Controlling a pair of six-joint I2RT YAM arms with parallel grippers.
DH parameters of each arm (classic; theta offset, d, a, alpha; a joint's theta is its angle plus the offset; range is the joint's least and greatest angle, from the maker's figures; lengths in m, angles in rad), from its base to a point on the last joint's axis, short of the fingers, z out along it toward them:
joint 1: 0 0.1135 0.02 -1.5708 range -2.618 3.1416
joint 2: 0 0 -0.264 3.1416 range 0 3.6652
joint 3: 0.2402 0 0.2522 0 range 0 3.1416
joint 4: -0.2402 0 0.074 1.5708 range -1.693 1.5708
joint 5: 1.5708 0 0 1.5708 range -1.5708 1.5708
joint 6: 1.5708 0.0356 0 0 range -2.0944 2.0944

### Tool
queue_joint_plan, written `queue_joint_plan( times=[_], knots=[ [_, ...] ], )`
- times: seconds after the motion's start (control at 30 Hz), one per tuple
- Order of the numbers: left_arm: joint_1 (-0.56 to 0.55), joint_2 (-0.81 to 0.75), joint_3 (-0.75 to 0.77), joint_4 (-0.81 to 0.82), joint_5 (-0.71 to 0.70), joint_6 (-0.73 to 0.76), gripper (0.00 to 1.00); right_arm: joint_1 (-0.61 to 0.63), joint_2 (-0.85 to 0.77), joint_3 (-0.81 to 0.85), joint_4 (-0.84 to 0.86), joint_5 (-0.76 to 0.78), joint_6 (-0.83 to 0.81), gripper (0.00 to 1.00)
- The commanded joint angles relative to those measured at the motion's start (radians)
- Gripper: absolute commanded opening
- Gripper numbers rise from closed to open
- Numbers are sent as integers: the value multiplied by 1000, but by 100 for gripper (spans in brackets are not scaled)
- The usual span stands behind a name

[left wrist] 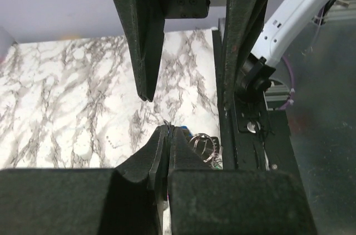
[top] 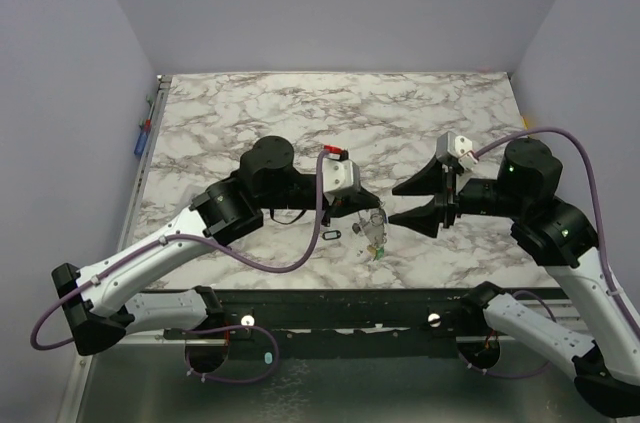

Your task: Put the keys on the keyring

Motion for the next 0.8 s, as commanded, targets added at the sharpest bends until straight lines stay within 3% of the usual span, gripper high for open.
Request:
queue_joint_plan(
  times=[0.0, 0.17, 0.77],
  knots=[
    [-3, -68, -43, 170, -20, -58, 0, 5, -35, -24, 49, 83, 20, 60],
    [-2, -95, -85, 232, -1, -80, 0, 5, -57, -37, 93, 90, 25, 51],
    [-2, -109, -105, 274, 74, -124, 0, 5, 34, 36, 20, -106, -67, 42]
  ],
)
